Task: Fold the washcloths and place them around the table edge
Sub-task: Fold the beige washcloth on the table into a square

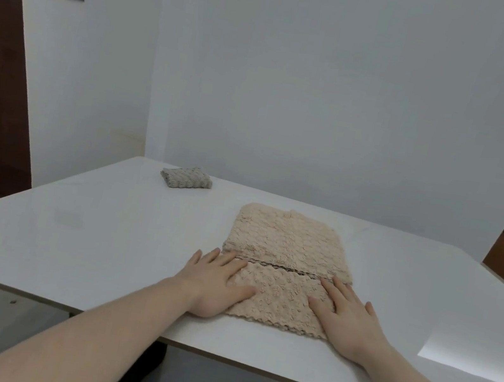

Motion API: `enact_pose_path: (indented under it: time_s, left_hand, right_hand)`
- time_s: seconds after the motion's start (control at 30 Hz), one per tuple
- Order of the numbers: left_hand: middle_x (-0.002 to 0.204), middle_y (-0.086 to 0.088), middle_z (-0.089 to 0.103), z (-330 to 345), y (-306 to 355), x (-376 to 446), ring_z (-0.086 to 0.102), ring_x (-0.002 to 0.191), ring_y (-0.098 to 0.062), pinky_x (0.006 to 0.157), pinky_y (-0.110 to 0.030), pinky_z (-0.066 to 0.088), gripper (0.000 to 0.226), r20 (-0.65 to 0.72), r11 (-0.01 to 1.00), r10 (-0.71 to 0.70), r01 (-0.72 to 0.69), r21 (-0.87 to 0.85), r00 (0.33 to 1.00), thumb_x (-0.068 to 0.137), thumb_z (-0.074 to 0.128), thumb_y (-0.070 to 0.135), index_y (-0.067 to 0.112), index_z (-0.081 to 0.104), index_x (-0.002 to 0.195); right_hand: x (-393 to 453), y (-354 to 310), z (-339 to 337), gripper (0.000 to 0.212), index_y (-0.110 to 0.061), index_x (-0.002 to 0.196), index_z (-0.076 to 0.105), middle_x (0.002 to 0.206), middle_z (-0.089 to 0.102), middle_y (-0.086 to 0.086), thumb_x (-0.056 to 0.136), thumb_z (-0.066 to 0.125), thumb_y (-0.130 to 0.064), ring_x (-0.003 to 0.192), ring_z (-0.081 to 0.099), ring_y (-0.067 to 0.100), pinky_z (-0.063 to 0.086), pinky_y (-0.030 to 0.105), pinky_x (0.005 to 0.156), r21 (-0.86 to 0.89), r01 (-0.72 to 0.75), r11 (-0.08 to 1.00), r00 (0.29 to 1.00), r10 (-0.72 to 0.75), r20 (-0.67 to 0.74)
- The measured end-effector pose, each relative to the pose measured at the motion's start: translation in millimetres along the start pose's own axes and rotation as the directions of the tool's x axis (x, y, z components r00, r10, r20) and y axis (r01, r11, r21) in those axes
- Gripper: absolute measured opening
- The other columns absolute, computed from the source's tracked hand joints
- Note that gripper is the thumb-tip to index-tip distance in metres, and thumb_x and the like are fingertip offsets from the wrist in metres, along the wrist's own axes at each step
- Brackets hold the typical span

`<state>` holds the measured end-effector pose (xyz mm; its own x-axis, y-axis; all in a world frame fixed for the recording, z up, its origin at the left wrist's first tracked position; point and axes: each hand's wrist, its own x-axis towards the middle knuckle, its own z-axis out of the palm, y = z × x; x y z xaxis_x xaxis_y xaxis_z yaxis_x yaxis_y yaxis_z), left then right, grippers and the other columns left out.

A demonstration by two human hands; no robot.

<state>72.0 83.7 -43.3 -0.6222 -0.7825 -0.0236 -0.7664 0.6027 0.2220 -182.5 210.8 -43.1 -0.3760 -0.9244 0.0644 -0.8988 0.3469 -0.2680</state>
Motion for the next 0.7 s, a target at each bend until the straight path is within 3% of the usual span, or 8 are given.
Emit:
enact_pose_path:
  time_s: [0.1,0.2,0.33,0.5,0.6,0.7]
  left_hand:
    - [0.169,0.013,0.005,2.9,-10.1,-5.6,0.003,0.156,-0.013,0.126,-0.046,-0.002,0.082,-0.070,0.999,-0.029,0.026,-0.037,0.997,0.089,0.023,0.083,0.040,0.017,0.159]
    - [0.169,0.012,0.009,6.3,-7.8,-7.3,0.006,0.156,-0.013,0.126,-0.045,0.000,0.081,-0.107,0.998,-0.037,0.032,-0.047,0.994,0.089,0.024,0.082,0.039,0.020,0.159]
    - [0.169,0.012,0.010,5.7,-8.1,-7.3,0.006,0.156,-0.013,0.126,-0.045,0.001,0.082,-0.109,0.998,-0.038,0.031,-0.064,0.993,0.090,0.024,0.082,0.039,0.020,0.159]
    - [0.169,0.011,0.012,5.9,-8.2,-8.3,0.006,0.156,-0.013,0.127,-0.045,0.001,0.082,-0.112,0.997,-0.035,0.028,-0.066,0.993,0.090,0.025,0.081,0.038,0.021,0.159]
    - [0.169,0.011,0.014,6.0,-8.9,-8.1,0.008,0.156,-0.013,0.127,-0.044,0.001,0.082,-0.124,0.996,-0.038,0.028,-0.079,0.992,0.090,0.026,0.081,0.038,0.022,0.159]
    - [0.168,0.011,0.016,6.6,-9.5,-7.9,0.010,0.155,-0.013,0.127,-0.044,0.003,0.081,-0.136,0.996,-0.035,0.023,-0.089,0.990,0.089,0.027,0.082,0.038,0.024,0.158]
  right_hand:
    - [-5.3,0.2,-0.7,0.061,-0.036,0.152,0.033,0.162,0.025,-0.012,0.096,0.038,-0.060,0.149,0.023,0.010,0.015,0.044,0.123,0.107,-0.012,0.994,0.996,0.021,-0.089]
    - [-9.0,1.9,-3.8,0.050,-0.029,0.142,0.049,0.148,0.046,-0.002,0.095,0.044,-0.048,0.135,0.044,0.018,0.032,0.038,0.114,0.326,-0.079,0.942,0.961,0.159,-0.226]
    - [-6.8,1.2,-2.0,0.051,-0.022,0.138,0.052,0.136,0.054,0.008,0.094,0.041,-0.044,0.127,0.047,0.029,0.035,0.040,0.108,0.295,-0.183,0.938,0.937,0.257,-0.237]
    - [-9.6,-0.6,-4.6,0.043,-0.017,0.131,0.058,0.124,0.064,0.005,0.092,0.048,-0.033,0.129,0.039,0.031,0.034,0.037,0.105,0.325,-0.203,0.923,0.931,0.285,-0.228]
    - [-9.0,-0.4,-5.1,0.028,-0.019,0.108,0.065,0.098,0.068,0.001,0.089,0.047,-0.031,0.119,0.043,0.031,0.040,0.037,0.092,0.391,-0.218,0.894,0.913,0.328,-0.243]
    - [-9.2,2.3,-5.0,0.012,-0.023,0.085,0.060,0.080,0.065,-0.003,0.086,0.051,-0.032,0.102,0.051,0.027,0.043,0.036,0.077,0.455,-0.201,0.868,0.906,0.341,-0.250]
